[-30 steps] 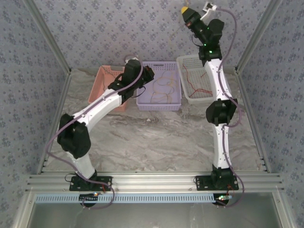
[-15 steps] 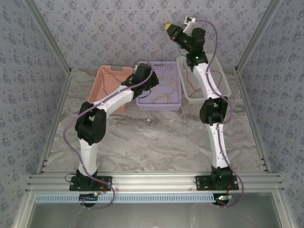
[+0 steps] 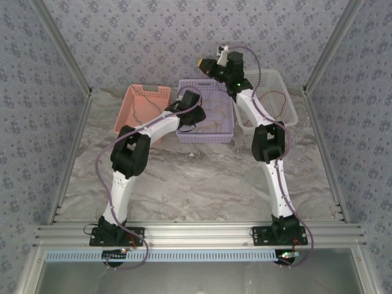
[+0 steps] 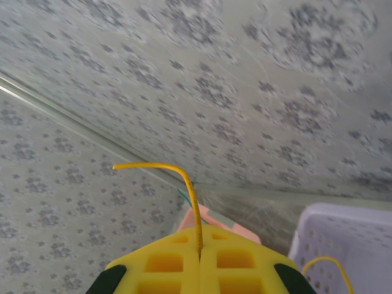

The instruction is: Untangle the cables

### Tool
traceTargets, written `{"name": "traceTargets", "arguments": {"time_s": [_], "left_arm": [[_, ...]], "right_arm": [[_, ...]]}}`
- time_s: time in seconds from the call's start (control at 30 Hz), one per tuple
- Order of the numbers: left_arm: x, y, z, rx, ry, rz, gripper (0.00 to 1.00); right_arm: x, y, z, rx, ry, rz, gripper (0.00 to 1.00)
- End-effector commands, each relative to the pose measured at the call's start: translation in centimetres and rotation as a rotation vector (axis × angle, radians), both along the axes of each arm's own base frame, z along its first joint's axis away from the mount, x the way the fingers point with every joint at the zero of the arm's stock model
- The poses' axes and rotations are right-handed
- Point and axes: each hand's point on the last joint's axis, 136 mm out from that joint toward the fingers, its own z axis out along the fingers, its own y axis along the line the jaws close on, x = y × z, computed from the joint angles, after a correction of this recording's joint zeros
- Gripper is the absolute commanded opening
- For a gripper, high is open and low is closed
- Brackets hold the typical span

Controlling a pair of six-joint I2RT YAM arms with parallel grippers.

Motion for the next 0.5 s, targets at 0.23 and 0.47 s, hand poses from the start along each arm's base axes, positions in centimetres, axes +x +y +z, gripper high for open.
{"name": "traceTargets", "arguments": {"time_s": [0.23, 0.47], "left_arm": [[-1.1, 2.1, 8.0, 0.007, -0.110, 0.038, 0.55], [-3.3, 6.5, 15.1, 0.023, -0.208, 0.127, 0.56]], "right_arm": [[-0.2, -0.4, -5.5, -0.102, 0.100, -0.030, 0.00], [-0.7, -0.8, -8.5, -0.213, 0.173, -0.061, 0.00]]}}
